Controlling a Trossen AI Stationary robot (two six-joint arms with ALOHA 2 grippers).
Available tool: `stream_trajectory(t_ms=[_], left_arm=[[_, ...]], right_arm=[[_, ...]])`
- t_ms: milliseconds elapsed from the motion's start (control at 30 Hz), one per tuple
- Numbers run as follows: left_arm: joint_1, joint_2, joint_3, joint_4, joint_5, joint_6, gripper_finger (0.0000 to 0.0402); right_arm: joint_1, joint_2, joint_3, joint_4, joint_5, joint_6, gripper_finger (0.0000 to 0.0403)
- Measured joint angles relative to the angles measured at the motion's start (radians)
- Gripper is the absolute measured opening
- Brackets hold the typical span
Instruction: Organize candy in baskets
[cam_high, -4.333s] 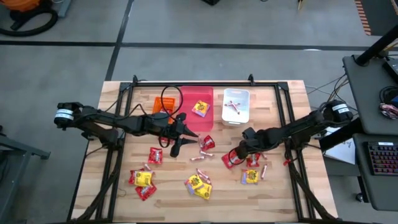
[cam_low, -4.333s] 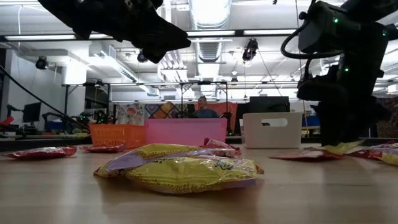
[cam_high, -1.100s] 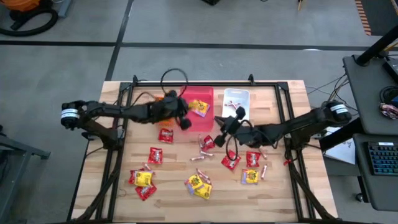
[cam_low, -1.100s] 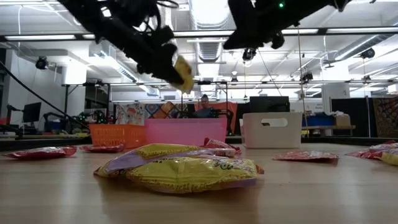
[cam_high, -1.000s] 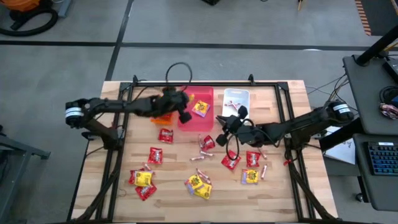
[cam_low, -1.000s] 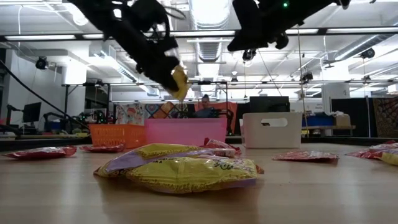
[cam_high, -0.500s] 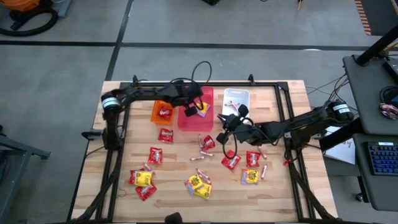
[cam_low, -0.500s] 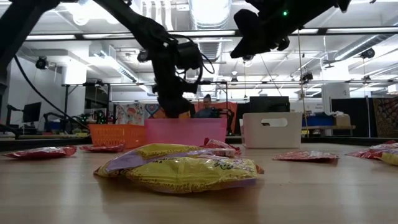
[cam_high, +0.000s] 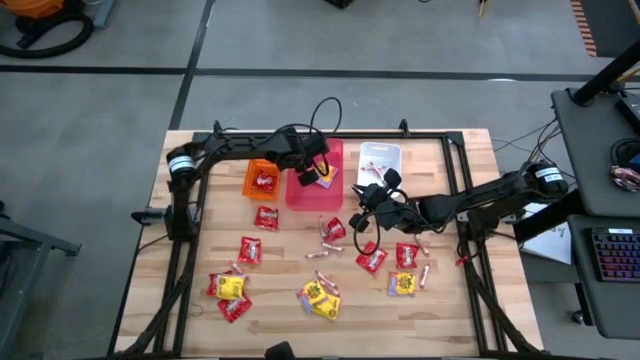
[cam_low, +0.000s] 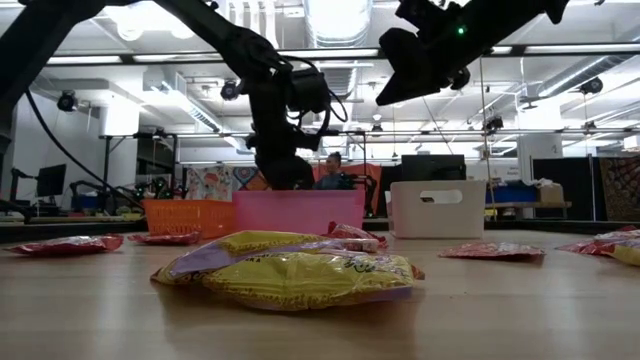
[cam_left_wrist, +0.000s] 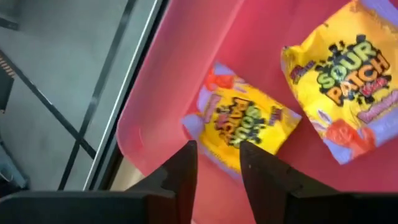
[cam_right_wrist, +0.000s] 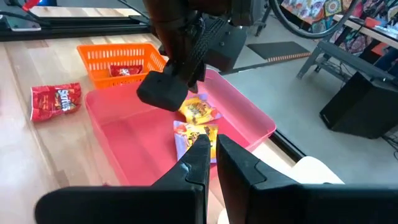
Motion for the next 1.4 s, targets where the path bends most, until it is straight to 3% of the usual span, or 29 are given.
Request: stream_trajectory(t_ms=[133, 400, 533, 733, 933, 1100, 1233, 1400], left_arm=[[-0.013, -0.026, 0.000, -0.080, 0.004, -0.041, 0.0127], [-0.096, -0.186, -0.040, -0.122, 0.034, -0.101, 0.0134], [-0.148, -0.335, -0.167, 0.002, 0.162, -0.096, 0.0134], [-0.259, -0.580, -0.448, 0.337, 0.364, -0.118, 0.0134], [-0.366, -0.729, -0.679, 0.671, 0.367, -0.142, 0.0134], [-0.407, -0.822, -0.769, 0.748, 0.366, -0.135, 0.0134], [-0.421, -0.883, -0.810, 0.757, 0.363, -0.135, 0.0134], [-0.420, -0.933, -0.848, 0.764, 0.362, -0.138, 0.0134]], right_arm=[[0.000, -0.008, 0.000, -0.012, -0.015, 0.024, 0.0022], [0.000, -0.055, 0.050, -0.210, -0.213, 0.215, 0.0022], [0.000, -0.058, 0.098, -0.335, -0.289, 0.230, 0.0022], [0.000, -0.058, 0.175, -0.495, -0.288, 0.226, 0.0022], [0.000, -0.058, 0.227, -0.492, -0.288, 0.226, 0.0022], [-0.008, -0.058, 0.258, -0.507, -0.303, 0.276, 0.0022], [-0.049, -0.058, 0.294, -0.657, -0.443, 0.455, 0.0022], [-0.087, -0.058, 0.296, -0.974, -0.622, 0.693, 0.0022]])
